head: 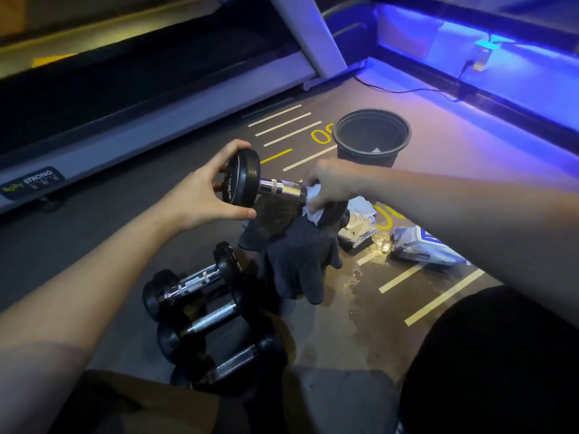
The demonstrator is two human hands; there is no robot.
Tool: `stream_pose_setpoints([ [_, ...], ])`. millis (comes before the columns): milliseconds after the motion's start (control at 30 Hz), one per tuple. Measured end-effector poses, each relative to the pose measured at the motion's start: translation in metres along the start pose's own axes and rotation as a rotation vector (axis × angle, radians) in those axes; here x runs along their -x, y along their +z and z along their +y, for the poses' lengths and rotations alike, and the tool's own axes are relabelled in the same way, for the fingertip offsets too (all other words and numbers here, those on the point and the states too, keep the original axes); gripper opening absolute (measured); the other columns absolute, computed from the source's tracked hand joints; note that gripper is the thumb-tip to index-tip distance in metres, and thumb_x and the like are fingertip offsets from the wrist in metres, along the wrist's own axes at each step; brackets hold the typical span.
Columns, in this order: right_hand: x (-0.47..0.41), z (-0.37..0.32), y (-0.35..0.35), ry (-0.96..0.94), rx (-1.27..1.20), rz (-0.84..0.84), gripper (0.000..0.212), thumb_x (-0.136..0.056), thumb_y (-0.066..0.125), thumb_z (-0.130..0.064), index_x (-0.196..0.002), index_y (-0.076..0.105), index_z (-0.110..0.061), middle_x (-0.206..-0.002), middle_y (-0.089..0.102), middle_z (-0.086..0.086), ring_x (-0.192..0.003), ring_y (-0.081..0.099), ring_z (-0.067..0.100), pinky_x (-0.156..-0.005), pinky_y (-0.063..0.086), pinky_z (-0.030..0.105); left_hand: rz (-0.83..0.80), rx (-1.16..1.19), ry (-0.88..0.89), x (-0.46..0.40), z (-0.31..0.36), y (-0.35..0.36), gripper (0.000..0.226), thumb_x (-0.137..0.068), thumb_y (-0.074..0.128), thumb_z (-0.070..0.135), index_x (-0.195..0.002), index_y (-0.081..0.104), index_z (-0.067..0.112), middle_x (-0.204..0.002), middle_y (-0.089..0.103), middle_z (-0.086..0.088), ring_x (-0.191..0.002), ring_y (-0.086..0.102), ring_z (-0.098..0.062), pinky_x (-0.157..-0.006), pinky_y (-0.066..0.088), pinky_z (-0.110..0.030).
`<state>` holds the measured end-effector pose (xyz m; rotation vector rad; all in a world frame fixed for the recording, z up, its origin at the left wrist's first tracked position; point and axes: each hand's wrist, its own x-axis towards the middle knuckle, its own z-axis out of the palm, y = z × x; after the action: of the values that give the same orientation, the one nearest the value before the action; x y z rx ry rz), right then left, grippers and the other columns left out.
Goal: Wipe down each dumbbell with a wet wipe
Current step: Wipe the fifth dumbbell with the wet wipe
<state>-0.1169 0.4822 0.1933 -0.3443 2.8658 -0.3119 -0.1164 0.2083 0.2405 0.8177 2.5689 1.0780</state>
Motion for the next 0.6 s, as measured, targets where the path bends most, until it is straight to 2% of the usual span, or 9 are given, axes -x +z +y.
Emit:
stream_pose_setpoints([
  [33,0.002,0.003,-0.004,-0.014,-0.038,-0.053,0.034,-0.072,0.081,-0.042,-0.098,0.069,-0.023,-0.089,0.063,0.000,-0.086,0.058,0.025,-0.062,0.041,0.029,-0.003,-0.004,-0.005,0.001,0.001,0.000,0.096,-0.066,0.093,0.019,-0.133,0.038,0.058,-0.118,0.054,0.032,-0.111,0.056,0.013,-0.082,0.042,0.000],
  [100,0.003,0.007,-0.009,-0.010,-0.085,-0.118,0.022,-0.074,0.078,-0.034,-0.089,0.067,-0.022,-0.086,0.065,0.004,-0.083,0.061,0.027,-0.062,0.050,0.035,-0.017,-0.013,-0.005,0.002,0.003,0.000,0.097,-0.066,0.093,0.017,-0.134,0.037,0.058,-0.108,0.053,0.046,-0.104,0.058,0.018,-0.080,0.044,-0.002],
  [133,0.002,0.008,-0.009,-0.002,-0.093,-0.124,0.023,-0.072,0.076,-0.033,-0.088,0.067,-0.020,-0.085,0.066,0.007,-0.082,0.062,0.029,-0.065,0.053,0.040,-0.020,-0.018,-0.002,0.002,0.004,0.000,0.097,-0.066,0.093,0.016,-0.134,0.037,0.058,-0.105,0.052,0.049,-0.103,0.059,0.019,-0.081,0.046,-0.005],
  [200,-0.001,0.009,-0.004,0.004,-0.074,-0.091,0.033,-0.067,0.076,-0.041,-0.088,0.067,-0.016,-0.085,0.066,0.011,-0.081,0.061,0.033,-0.067,0.053,0.044,-0.017,-0.018,0.003,0.001,0.004,0.001,0.097,-0.065,0.093,0.016,-0.133,0.038,0.058,-0.106,0.053,0.046,-0.105,0.059,0.016,-0.082,0.048,-0.011],
  [267,-0.003,0.006,0.004,-0.014,0.000,-0.023,0.045,-0.066,0.077,-0.053,-0.091,0.067,-0.016,-0.087,0.065,0.008,-0.087,0.058,0.031,-0.075,0.049,0.042,-0.008,-0.010,0.010,0.001,0.005,0.001,0.096,-0.065,0.093,0.016,-0.132,0.038,0.058,-0.113,0.053,0.037,-0.107,0.058,0.014,-0.082,0.047,-0.010],
  [367,0.002,0.000,0.011,0.001,0.118,0.147,0.057,-0.063,0.077,-0.063,-0.101,0.067,-0.022,-0.095,0.061,-0.001,-0.106,0.049,0.024,-0.104,0.030,0.042,-0.004,-0.004,0.025,0.001,0.002,0.001,0.096,-0.066,0.093,0.014,-0.134,0.039,0.055,-0.119,0.052,0.029,-0.106,0.054,0.019,-0.084,0.045,-0.003],
  [433,0.006,-0.005,0.016,0.021,0.186,0.221,0.059,-0.061,0.076,-0.066,-0.098,0.063,-0.021,-0.098,0.061,0.000,-0.111,0.046,0.025,-0.113,0.019,0.047,-0.003,-0.002,0.026,0.001,0.002,0.001,0.095,-0.066,0.093,0.015,-0.134,0.039,0.054,-0.119,0.053,0.028,-0.107,0.053,0.020,-0.083,0.043,-0.001],
  [500,0.006,-0.007,0.022,0.011,0.267,0.287,0.063,-0.062,0.072,-0.069,-0.099,0.062,-0.019,-0.102,0.062,0.000,-0.113,0.047,0.027,-0.114,0.018,0.050,-0.004,0.000,0.023,0.001,0.002,0.002,0.095,-0.066,0.093,0.016,-0.133,0.039,0.055,-0.118,0.053,0.029,-0.108,0.054,0.019,-0.080,0.041,0.000],
  [600,0.004,-0.007,0.023,-0.002,0.295,0.293,0.071,-0.062,0.070,-0.071,-0.108,0.062,-0.018,-0.110,0.062,0.001,-0.113,0.047,0.026,-0.108,0.027,0.045,0.001,-0.005,0.024,0.001,0.002,0.002,0.094,-0.066,0.093,0.017,-0.132,0.039,0.056,-0.119,0.053,0.028,-0.108,0.054,0.018,-0.080,0.043,-0.001],
])
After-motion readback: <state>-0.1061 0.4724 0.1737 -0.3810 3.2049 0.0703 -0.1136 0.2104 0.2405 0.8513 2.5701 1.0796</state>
